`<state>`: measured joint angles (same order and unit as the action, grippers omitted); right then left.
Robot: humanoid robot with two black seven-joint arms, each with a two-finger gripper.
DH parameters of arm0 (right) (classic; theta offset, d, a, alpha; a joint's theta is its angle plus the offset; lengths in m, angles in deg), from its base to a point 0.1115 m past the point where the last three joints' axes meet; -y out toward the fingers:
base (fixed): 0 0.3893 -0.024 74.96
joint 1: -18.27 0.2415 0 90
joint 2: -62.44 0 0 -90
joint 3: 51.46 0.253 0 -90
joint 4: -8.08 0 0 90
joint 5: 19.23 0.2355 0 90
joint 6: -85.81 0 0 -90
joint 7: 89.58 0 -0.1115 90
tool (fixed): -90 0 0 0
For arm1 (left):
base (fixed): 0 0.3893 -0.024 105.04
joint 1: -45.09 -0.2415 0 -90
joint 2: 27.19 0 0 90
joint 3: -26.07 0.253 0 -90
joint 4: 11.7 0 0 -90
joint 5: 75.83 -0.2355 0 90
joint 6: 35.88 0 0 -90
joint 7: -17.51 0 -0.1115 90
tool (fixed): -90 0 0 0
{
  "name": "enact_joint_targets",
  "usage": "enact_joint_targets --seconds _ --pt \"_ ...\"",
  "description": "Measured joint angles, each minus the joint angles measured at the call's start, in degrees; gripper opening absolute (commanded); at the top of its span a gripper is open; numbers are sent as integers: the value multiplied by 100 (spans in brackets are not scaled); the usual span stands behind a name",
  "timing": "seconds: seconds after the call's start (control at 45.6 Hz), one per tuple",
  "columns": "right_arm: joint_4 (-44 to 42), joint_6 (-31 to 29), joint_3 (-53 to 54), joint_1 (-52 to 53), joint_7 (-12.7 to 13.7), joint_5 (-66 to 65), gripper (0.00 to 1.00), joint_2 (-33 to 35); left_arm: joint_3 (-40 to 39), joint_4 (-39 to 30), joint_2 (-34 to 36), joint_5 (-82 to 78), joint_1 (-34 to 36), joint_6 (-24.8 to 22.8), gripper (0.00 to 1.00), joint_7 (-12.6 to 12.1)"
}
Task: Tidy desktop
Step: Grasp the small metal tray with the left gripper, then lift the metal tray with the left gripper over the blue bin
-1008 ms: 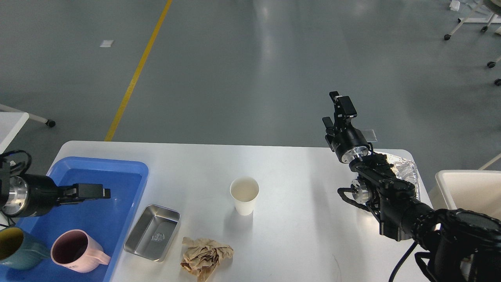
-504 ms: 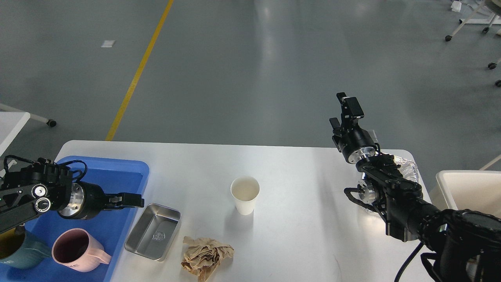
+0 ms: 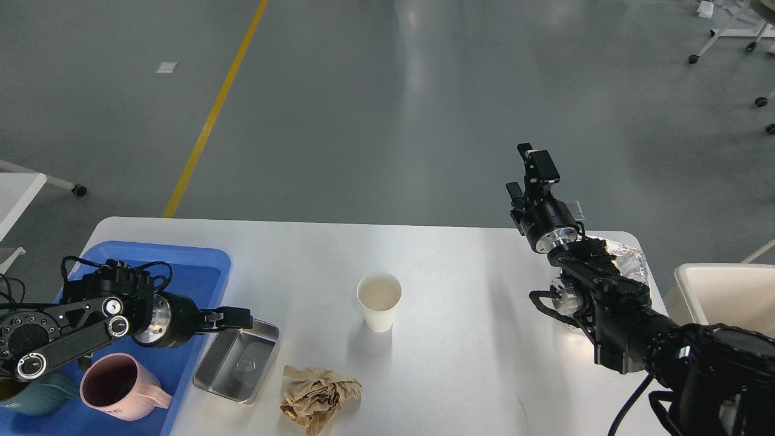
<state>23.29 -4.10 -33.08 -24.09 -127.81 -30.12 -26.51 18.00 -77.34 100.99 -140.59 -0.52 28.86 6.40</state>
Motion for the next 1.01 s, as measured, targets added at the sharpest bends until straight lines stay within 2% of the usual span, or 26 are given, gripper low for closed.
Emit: enact_joint_targets --seconds 0.351,0.394,0.438,0.504,0.548,0.745,0.789,0.811,0.898,1.008 --pt "-17 0 0 -37 0 0 100 18 2 165 -240 -44 -174 161 97 -192" --pt "-18 0 1 -37 0 0 100 18 5 166 -241 -53 -175 165 92 -232" --pt "-18 0 3 -37 0 0 100 18 6 166 -241 -72 -176 169 83 -280" --pt "-18 0 4 -37 0 0 100 18 7 166 -250 -146 -176 198 59 -340" --pt "-18 0 4 -37 0 0 100 18 7 166 -266 -236 -176 228 50 -379" --pt "-18 0 4 -43 1 0 100 25 8 166 -366 -484 -176 258 35 -793" --pt "-18 0 4 -44 1 0 100 26 8 166 -376 -489 -173 258 32 -828" --pt "-19 0 3 -44 1 0 100 26 8 166 -381 -490 -168 258 27 -838" --pt "-28 0 1 -44 1 0 100 29 8 174 -462 -495 -158 267 24 -858" --pt "-35 0 2 -70 1 0 100 35 7 271 -631 -520 -159 367 16 -850"
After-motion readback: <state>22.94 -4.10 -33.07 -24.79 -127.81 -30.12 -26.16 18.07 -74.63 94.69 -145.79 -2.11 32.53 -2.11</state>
